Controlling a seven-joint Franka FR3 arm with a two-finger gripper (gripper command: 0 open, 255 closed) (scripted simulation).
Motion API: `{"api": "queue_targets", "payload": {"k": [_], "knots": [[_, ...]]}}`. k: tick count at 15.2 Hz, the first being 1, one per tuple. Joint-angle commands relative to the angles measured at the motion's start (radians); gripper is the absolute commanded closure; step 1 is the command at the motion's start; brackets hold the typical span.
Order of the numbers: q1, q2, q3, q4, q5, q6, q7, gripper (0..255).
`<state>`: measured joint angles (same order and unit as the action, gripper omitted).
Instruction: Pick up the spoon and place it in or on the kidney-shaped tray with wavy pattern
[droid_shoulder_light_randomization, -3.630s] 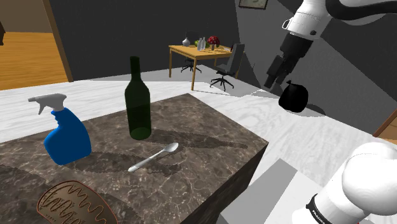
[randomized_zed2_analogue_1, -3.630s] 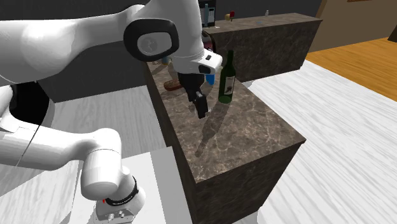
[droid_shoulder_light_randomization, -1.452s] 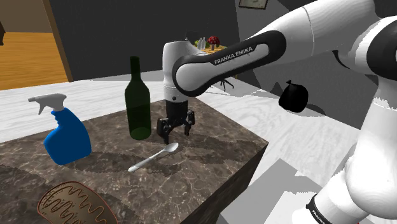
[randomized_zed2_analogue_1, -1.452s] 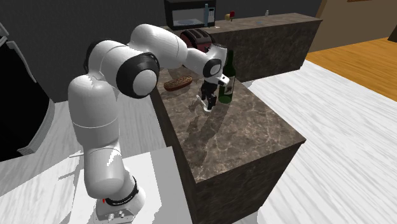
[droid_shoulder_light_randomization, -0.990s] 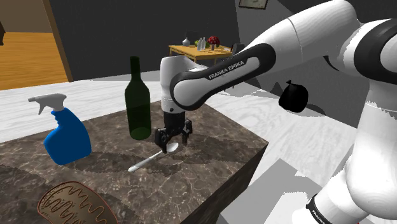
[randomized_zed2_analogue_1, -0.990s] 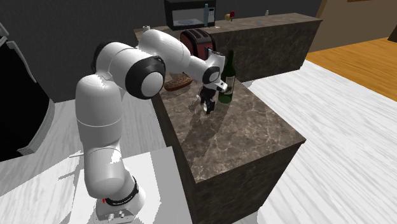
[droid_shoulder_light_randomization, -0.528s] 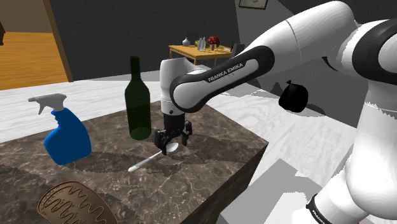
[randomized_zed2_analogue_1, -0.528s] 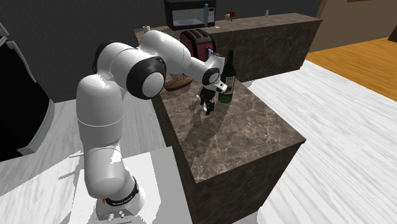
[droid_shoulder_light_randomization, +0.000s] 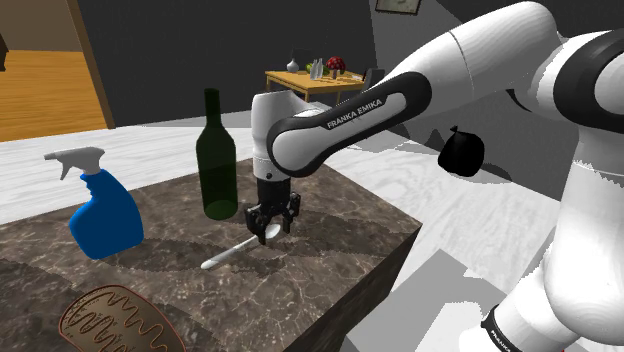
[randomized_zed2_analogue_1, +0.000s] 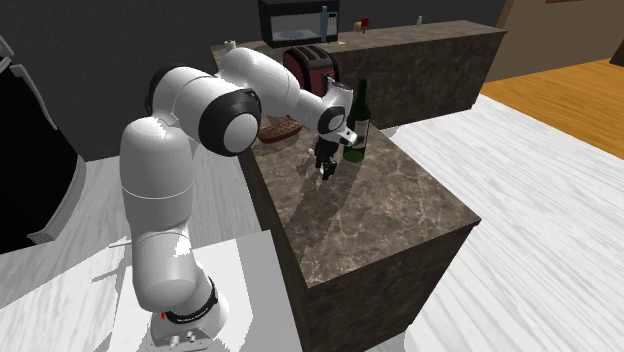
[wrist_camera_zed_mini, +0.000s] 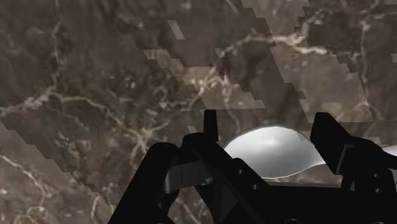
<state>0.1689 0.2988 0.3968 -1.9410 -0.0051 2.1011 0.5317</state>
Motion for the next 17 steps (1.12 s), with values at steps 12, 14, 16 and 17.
{"api": "queue_targets", "payload": {"k": [12,14,16,17], "knots": [[-0.008,-0.058,0.008,0.052,0.023,-0.106,-0.007,255],[-0.009,-0.069,0.009,0.066,0.027,-0.130,-0.008,255],[-0.010,-0.079,0.010,0.081,0.031,-0.155,-0.009,255],[-0.011,-0.084,0.011,0.088,0.033,-0.167,-0.009,255]]}}
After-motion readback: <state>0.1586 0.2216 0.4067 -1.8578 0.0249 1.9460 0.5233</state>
